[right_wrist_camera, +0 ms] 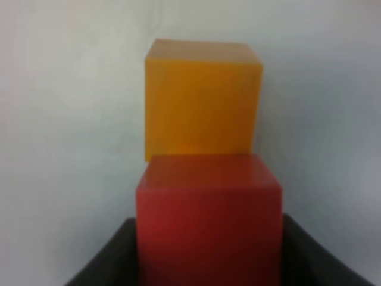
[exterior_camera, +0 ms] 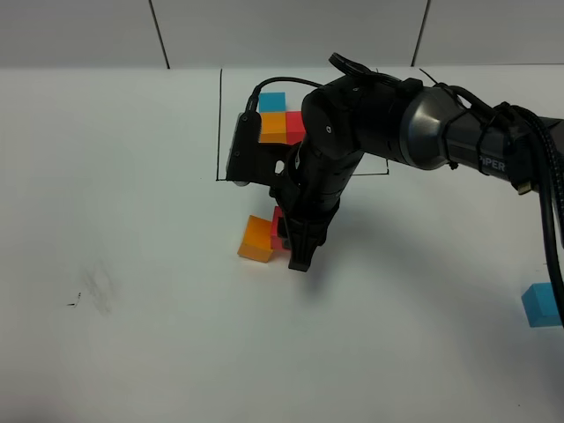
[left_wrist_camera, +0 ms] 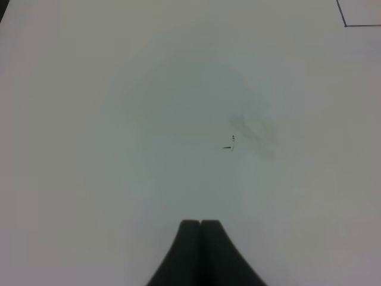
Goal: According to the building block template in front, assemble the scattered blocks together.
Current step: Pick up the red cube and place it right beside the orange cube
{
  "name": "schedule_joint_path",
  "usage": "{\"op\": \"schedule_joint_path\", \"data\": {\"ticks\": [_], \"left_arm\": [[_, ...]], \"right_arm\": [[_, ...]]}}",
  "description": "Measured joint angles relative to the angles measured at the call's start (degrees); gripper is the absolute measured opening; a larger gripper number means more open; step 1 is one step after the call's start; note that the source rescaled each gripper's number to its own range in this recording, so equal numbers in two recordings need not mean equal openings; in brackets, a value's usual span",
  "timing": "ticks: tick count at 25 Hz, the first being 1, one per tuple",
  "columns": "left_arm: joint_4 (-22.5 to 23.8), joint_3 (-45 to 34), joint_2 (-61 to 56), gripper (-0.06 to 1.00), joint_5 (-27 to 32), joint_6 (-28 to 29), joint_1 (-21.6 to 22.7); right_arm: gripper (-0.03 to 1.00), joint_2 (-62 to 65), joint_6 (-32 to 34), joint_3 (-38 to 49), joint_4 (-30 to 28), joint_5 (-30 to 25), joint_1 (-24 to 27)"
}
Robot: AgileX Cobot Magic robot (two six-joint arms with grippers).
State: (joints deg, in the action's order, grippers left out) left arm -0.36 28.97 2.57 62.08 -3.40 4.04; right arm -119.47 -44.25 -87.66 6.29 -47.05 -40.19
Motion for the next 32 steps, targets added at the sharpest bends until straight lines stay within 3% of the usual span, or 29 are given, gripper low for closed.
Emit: {"op": "schedule_joint_path", "data": {"ticks": [32], "left_arm": [[0.4,0.0,0.0,0.0,0.0,0.0,0.0]], "right_arm": [[0.43,-4.7,-0.1,0.0,2.4,2.2,0.0]]}}
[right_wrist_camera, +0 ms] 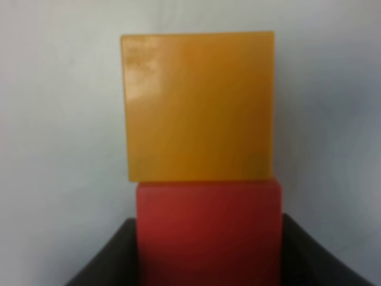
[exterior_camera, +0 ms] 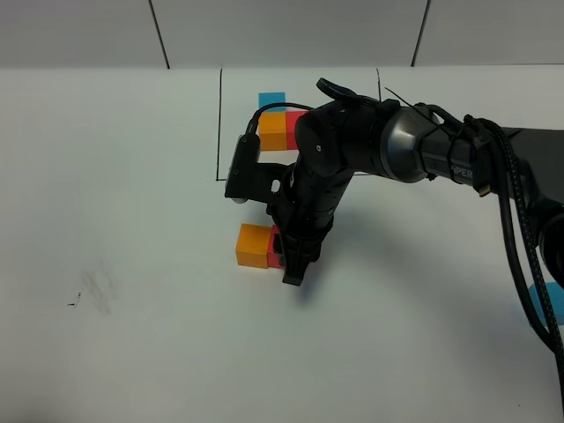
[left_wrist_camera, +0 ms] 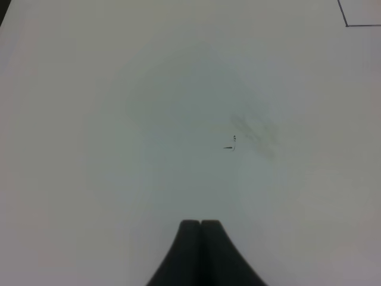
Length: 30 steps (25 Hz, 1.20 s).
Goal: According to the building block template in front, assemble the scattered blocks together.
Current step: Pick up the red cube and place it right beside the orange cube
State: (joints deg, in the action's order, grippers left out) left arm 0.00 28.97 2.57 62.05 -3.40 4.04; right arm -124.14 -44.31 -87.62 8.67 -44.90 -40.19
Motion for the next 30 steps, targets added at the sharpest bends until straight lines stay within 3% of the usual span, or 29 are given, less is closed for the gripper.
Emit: {"op": "schedule_joint_path", "data": {"ticks": [30], "left_arm": [[0.0,0.0,0.0,0.0,0.0,0.0,0.0]], "right_arm": [[0.43,-0.9,-4.7,-0.1,1.3,-2.4,0.1]]}}
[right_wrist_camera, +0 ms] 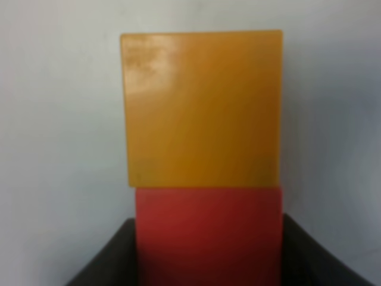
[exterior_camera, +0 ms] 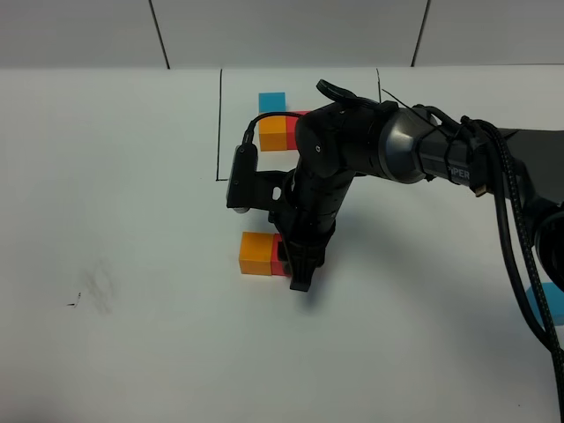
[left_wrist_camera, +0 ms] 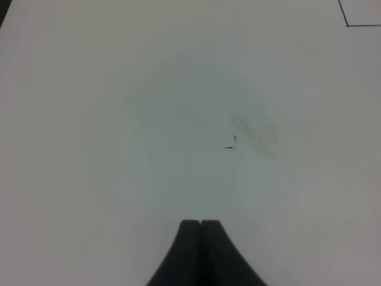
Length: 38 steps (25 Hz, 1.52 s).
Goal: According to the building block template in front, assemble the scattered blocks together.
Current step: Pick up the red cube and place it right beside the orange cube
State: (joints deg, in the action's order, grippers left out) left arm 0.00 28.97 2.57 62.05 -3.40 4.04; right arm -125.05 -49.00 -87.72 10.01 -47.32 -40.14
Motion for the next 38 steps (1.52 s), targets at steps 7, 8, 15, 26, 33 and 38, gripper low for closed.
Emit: {"op": "schedule_joint_path", "data": {"ticks": [7,8,15,26,33,38], "left_arm": [[0.0,0.0,0.0,0.0,0.0,0.0,0.0],[0.0,0.0,0.0,0.0,0.0,0.0,0.0],[0.0,0.0,0.0,0.0,0.0,0.0,0.0],[0.0,0.0,0.0,0.0,0.0,0.0,0.0],[0.0,0.0,0.0,0.0,0.0,0.0,0.0],[0.0,0.0,0.0,0.0,0.0,0.0,0.0]], "right_arm": [[0.43,0.0,0.0,0.0,-0.1,0.0,0.0],[0.43,0.0,0.0,0.0,-0.1,0.0,0.0],[0.64,-1.1,0.4,0.1,-0.1,-0.4,-0.1],[0.82,-1.1,3.0,0.1,-3.1,-0.3,-0.1],[0.81,1.0,5.6,0.1,-6.3,-0.3,-0.1],[0.81,2.7,7.6,0.1,-9.3,-1.2,0.4]]}}
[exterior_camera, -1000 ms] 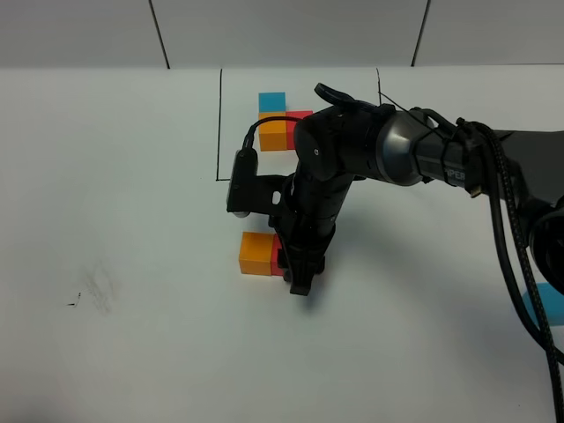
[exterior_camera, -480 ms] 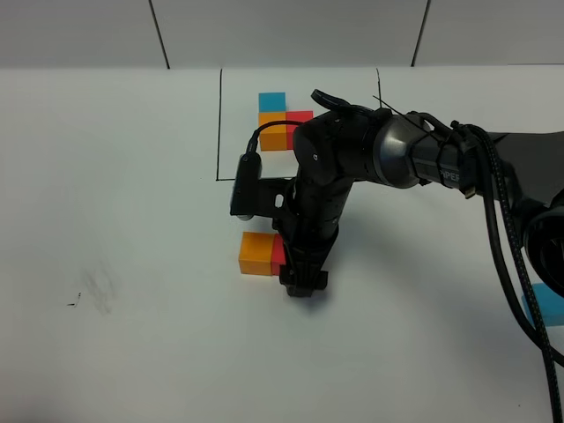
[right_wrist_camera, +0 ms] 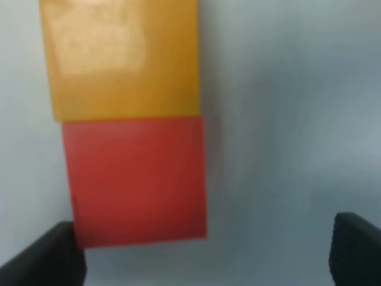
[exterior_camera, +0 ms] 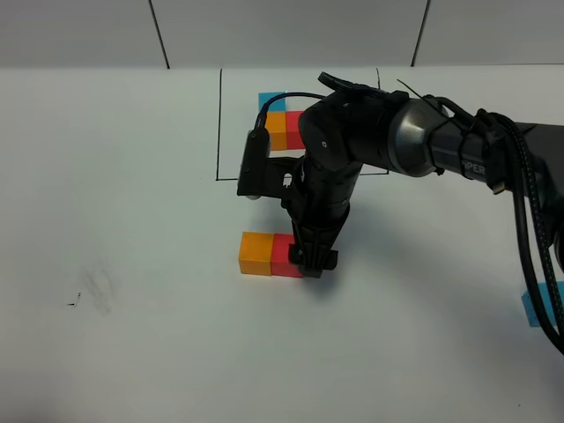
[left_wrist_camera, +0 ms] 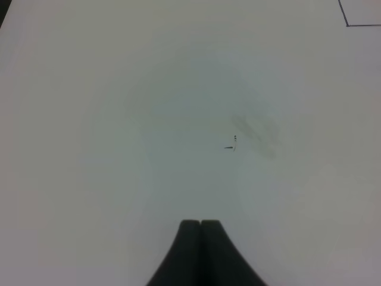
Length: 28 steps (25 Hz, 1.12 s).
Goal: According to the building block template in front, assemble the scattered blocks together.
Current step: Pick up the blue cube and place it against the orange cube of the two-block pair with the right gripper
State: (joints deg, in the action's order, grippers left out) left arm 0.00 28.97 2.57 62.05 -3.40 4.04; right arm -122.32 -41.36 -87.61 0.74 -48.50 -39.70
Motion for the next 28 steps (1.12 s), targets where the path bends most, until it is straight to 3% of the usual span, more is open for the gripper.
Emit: {"op": "schedule_joint_path", "data": {"ticks": [10,13,20,26,28], "left_arm": [[0.0,0.0,0.0,0.0,0.0,0.0,0.0],[0.0,0.0,0.0,0.0,0.0,0.0,0.0],[0.0,0.0,0.0,0.0,0.0,0.0,0.0],[0.0,0.0,0.0,0.0,0.0,0.0,0.0],[0.0,0.0,0.0,0.0,0.0,0.0,0.0]], "right_arm": [[0.81,4.1,0.8,0.0,-1.8,-5.8,2.2],[0.76,5.9,1.3,0.0,-3.9,-6.2,2.2],[0.46,9.5,4.1,0.0,-6.3,-7.3,2.5],[0.08,11.6,6.5,0.0,-8.4,-9.7,2.9],[0.03,11.8,7.7,0.0,-8.7,-10.5,3.0]]}}
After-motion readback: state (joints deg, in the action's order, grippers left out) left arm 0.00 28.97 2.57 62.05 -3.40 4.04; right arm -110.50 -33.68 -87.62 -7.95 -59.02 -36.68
